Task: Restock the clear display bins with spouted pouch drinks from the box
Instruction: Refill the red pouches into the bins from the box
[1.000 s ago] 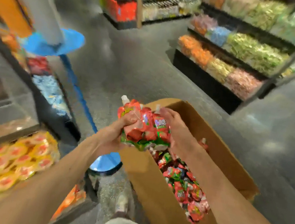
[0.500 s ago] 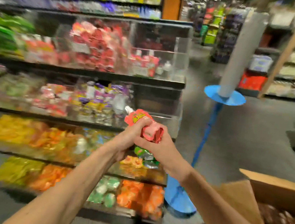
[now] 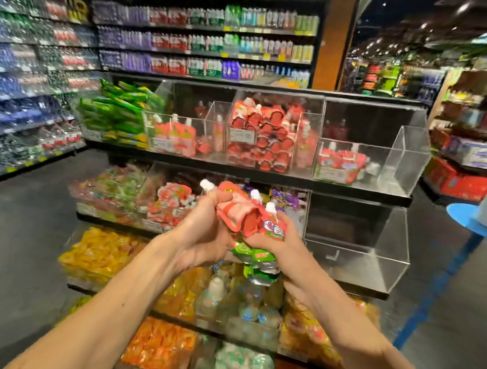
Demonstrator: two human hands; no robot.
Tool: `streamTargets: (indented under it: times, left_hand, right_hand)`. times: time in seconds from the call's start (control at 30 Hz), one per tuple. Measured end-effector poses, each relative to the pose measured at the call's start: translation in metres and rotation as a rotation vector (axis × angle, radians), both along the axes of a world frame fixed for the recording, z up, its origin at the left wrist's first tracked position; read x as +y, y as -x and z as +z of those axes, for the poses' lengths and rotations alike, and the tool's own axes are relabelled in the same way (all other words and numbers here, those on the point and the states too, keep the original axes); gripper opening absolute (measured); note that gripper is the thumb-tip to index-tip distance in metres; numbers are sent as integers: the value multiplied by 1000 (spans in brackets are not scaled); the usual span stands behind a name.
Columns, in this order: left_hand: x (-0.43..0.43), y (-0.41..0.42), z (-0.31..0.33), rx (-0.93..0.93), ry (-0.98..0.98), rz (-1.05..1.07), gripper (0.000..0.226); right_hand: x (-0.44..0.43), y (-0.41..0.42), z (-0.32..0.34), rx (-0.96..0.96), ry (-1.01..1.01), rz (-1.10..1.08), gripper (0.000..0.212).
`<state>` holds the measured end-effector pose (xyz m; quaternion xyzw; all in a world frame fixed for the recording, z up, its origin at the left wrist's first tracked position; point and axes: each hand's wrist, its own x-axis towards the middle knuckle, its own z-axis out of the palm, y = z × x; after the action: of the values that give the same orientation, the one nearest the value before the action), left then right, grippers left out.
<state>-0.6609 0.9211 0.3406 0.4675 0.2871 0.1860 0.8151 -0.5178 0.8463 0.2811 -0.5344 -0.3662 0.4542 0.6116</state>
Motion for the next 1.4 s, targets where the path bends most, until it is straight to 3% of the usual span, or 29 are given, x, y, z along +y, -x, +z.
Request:
streamTargets:
  times: [0.17, 0.3, 0.33, 0.43, 0.47, 0.63, 0.8, 0.9, 1.0, 1.07, 1.13, 1.2, 1.3, 1.4]
  left_hand:
    - [34, 0, 3, -40, 10, -33, 52]
    - [53, -5, 14, -118, -10, 54, 37]
    - [58, -8, 17, -107, -33, 59, 36]
    - [73, -15, 25, -31, -123, 72, 30]
    - [80, -17, 28, -2, -157, 69, 26]
    - [112, -36, 38, 97, -242, 108, 19]
    - [155, -46, 42, -1, -107, 290, 23]
    - [178, -49, 40, 12, -104, 441, 16]
    - [201, -49, 32, 30, -193, 510, 52]
    - [219, -47, 28, -39, -151, 420, 66]
    - [238, -45, 27, -52, -101, 295, 48]
    - [251, -43, 25, 41, -159, 151, 29]
    - [273, -40, 22, 29, -283, 69, 22]
    - [290, -32, 21, 39, -307, 135, 17]
  right_hand:
    - [32, -11, 0, -10, 112, -4, 89]
    - [73, -22, 2, 58, 110, 53, 111]
    - [82, -25, 7, 68, 99, 70, 107]
    - [106, -26, 25, 166, 137, 235, 56]
    - [115, -27, 27, 230, 166, 289, 48]
    - [162, -37, 27, 380, 73, 366, 43]
    - [196, -65, 15, 423, 18, 334, 43]
    - [207, -77, 12, 448, -38, 269, 22]
    - [224, -84, 4, 295, -92, 192, 28]
    - [233, -79, 9, 328, -80, 199, 36]
    - [241, -74, 18, 491, -36, 309, 34]
    - [250, -67, 24, 528, -38, 339, 50]
    - [264, -57, 31, 589, -93, 326, 71]
    - [267, -51, 37, 624, -111, 270, 58]
